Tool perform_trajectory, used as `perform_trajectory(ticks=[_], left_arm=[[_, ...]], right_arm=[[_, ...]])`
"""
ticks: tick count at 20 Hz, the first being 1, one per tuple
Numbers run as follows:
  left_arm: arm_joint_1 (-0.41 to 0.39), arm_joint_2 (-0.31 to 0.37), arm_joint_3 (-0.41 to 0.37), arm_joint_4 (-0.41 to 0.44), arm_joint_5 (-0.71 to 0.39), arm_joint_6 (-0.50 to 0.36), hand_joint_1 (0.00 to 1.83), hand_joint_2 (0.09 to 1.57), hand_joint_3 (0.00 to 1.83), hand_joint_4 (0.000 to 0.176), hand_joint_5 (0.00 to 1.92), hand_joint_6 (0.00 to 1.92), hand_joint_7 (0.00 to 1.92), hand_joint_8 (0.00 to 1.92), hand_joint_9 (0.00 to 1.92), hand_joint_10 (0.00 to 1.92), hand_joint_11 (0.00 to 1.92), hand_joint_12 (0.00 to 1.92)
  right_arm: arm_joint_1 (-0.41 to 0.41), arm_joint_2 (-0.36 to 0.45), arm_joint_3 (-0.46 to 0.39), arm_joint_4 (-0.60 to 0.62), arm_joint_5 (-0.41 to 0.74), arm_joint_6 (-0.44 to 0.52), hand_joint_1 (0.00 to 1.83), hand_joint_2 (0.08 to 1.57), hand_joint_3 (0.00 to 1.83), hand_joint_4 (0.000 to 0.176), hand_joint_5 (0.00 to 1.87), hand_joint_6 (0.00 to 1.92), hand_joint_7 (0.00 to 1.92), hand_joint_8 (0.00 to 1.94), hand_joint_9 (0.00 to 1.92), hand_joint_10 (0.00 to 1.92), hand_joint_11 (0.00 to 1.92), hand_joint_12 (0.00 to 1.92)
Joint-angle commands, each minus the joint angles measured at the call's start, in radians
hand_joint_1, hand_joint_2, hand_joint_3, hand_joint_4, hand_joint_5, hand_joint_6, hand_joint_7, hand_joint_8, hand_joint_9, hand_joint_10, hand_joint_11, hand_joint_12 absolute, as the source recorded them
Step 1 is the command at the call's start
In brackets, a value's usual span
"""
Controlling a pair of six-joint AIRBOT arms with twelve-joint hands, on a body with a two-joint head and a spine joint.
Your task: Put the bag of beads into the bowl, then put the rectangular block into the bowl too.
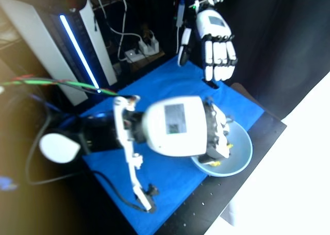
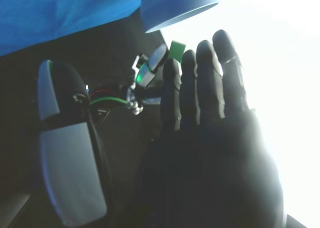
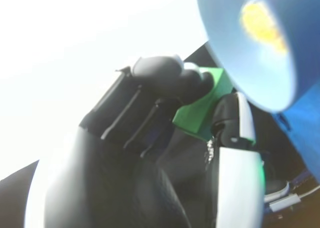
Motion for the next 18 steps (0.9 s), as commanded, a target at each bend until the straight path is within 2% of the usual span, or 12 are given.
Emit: perform_trajectory(ticks=[1,9,10,11,12,14,16,17,18], left_arm=[[-0.015,-0.003,0.010,-0.018,-0.113,-0.001,0.95,0.93,0.00,0.010,0.31,0.00,0.28,0.00,0.25,0.01,0.00,0.79],[-0.017,-0.013,0.017,-0.024,-0.112,-0.002,0.95,0.93,0.00,0.010,0.31,0.00,0.28,0.00,0.25,0.00,0.00,0.79],[-0.017,-0.013,0.016,-0.024,-0.113,-0.002,0.93,0.94,0.00,0.008,0.31,0.00,0.28,0.00,0.25,0.00,0.00,0.80],[-0.017,-0.013,0.016,-0.024,-0.113,-0.002,0.90,0.93,0.00,0.000,0.33,0.01,0.30,0.01,0.27,0.01,0.00,0.85],[-0.017,-0.013,0.016,-0.024,-0.112,-0.002,0.90,0.93,0.00,0.000,0.34,0.01,0.31,0.01,0.27,0.01,0.00,0.86],[-0.017,-0.014,0.016,-0.027,-0.111,-0.002,0.89,0.93,0.00,0.000,0.34,0.01,0.31,0.01,0.27,0.01,0.00,0.86],[-0.017,-0.014,0.015,-0.028,-0.110,-0.002,0.89,0.93,0.00,0.000,0.34,0.01,0.31,0.01,0.27,0.01,0.00,0.86],[-0.017,-0.014,0.015,-0.028,-0.110,-0.002,0.92,0.94,0.00,0.000,0.33,0.00,0.31,0.01,0.28,0.01,0.00,0.87],[-0.017,-0.014,0.015,-0.028,-0.111,-0.002,0.92,0.94,0.00,0.000,0.34,0.00,0.32,0.01,0.29,0.01,0.00,0.91]], right_arm=[[0.014,-0.002,0.006,0.042,0.088,-0.003,1.17,1.06,0.00,0.000,1.10,0.77,1.22,0.65,1.11,1.27,1.04,1.56],[0.014,-0.004,0.008,0.029,0.088,-0.003,1.18,1.06,0.00,0.000,1.10,0.77,1.21,0.66,1.11,1.27,1.04,1.56],[0.014,-0.004,0.007,0.028,0.088,-0.003,1.26,1.07,0.00,0.000,1.09,0.60,1.14,0.94,1.12,1.22,1.03,1.54],[0.014,-0.004,0.006,0.027,0.088,-0.003,0.97,0.95,0.00,0.000,0.58,0.15,0.82,0.42,0.78,0.60,0.54,1.13],[0.013,-0.004,0.005,0.027,0.088,-0.003,0.91,0.92,0.00,0.015,0.48,0.03,0.82,0.16,0.77,0.32,0.44,1.01],[0.013,-0.004,0.003,0.027,0.087,-0.003,0.90,0.92,0.00,0.023,0.46,0.00,0.86,0.02,0.83,0.09,0.42,0.97],[0.013,-0.003,0.002,0.027,0.087,-0.003,0.90,0.92,0.00,0.023,0.46,0.00,0.86,0.00,0.85,0.04,0.42,0.97],[0.013,-0.003,0.000,0.027,0.087,-0.003,0.79,0.85,0.00,0.145,0.09,0.00,0.27,0.00,0.30,0.01,0.08,0.87],[0.013,-0.003,-0.005,0.027,0.088,-0.003,0.74,0.82,0.00,0.170,0.02,0.00,0.10,0.01,0.11,0.01,0.02,0.64]])
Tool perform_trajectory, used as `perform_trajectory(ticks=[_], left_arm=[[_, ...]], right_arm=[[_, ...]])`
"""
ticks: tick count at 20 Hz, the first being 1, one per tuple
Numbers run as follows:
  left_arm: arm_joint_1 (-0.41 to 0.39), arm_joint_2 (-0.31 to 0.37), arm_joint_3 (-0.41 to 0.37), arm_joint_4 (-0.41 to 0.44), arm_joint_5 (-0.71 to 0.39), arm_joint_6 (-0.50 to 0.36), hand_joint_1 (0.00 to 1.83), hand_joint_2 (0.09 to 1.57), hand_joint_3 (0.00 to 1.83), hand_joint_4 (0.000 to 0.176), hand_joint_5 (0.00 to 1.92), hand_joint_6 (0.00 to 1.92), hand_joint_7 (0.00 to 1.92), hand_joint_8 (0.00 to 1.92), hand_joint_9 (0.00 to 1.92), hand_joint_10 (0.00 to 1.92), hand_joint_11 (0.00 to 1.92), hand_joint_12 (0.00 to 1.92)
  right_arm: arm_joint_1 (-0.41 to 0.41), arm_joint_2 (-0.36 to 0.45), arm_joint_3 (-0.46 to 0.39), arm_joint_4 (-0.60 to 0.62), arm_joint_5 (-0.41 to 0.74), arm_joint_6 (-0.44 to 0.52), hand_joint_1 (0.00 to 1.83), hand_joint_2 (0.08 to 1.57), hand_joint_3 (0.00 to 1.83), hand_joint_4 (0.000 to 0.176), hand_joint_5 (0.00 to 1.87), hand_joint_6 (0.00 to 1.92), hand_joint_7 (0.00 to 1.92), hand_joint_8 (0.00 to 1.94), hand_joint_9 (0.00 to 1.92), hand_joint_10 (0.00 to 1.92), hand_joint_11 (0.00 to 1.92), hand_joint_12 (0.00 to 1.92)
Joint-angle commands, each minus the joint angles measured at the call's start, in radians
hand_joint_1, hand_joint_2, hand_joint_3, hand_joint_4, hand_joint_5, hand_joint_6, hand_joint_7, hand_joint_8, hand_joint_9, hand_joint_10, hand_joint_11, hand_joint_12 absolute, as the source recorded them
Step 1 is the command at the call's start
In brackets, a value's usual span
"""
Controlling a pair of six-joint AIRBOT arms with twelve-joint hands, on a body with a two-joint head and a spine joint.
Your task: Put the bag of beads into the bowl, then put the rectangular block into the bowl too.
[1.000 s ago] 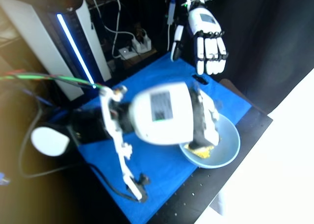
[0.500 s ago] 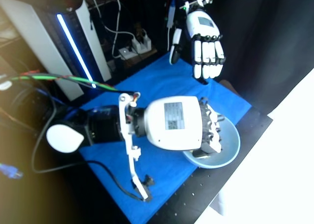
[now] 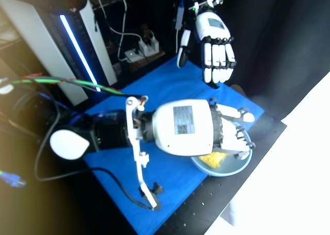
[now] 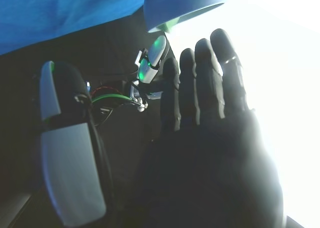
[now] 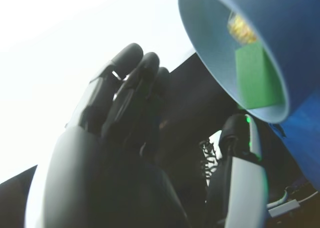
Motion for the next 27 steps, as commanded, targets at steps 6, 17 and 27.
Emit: perform_trajectory(ticks=[6,17,27], left_arm=[[-0.002,0.002,-0.006,-0.026,-0.147,-0.005,0.90,0.93,0.00,0.014,0.36,0.00,0.31,0.00,0.28,0.01,0.00,0.87],[0.326,0.095,-0.162,-0.257,-0.709,-0.005,0.84,0.97,0.00,0.000,0.19,0.00,0.19,0.00,0.20,0.01,0.00,0.74],[0.491,0.054,-0.213,-0.359,-0.894,-0.050,0.64,0.98,0.01,0.033,0.00,0.00,0.00,0.00,0.00,0.00,0.00,0.00]], right_arm=[[0.011,0.085,-0.070,0.064,0.164,-0.002,0.74,1.00,0.00,0.161,0.32,0.01,0.21,0.00,0.15,0.00,0.01,0.53],[-0.452,0.494,-0.514,0.529,0.720,-0.002,0.73,0.91,0.00,0.176,0.09,0.01,0.03,0.01,0.00,0.00,0.00,0.00],[-0.748,0.523,-0.673,0.761,0.960,-0.002,0.69,0.90,0.00,0.176,0.08,0.00,0.00,0.00,0.00,0.00,0.00,0.00]])
